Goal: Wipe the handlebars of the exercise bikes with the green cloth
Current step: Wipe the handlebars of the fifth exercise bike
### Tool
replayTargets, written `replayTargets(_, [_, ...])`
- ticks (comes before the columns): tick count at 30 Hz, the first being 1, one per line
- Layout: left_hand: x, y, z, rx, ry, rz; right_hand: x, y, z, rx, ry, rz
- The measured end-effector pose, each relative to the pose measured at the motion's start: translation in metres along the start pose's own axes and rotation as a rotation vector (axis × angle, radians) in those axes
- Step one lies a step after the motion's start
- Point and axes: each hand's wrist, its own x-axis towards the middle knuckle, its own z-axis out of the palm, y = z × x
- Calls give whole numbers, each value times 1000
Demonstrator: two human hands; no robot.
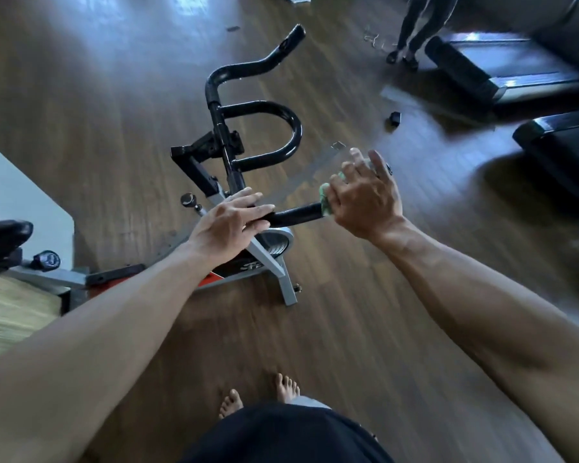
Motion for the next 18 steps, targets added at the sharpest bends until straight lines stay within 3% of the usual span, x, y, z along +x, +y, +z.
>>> replayTargets(3, [-4,2,3,-13,21,-8,1,13,-7,-52,-24,48])
replayTargets(7, [-4,2,1,-22,28,2,-11,-25,9,63,25,108])
replayTargets(12, [-3,3,-1,0,28,7,-7,1,5,-47,17,-57])
replayTargets(15, [-3,4,-2,0,19,-8,1,22,-6,-99,7,24])
replayTargets(18, [-5,5,-1,-17,42,-18,-3,1,1,-51,38,79])
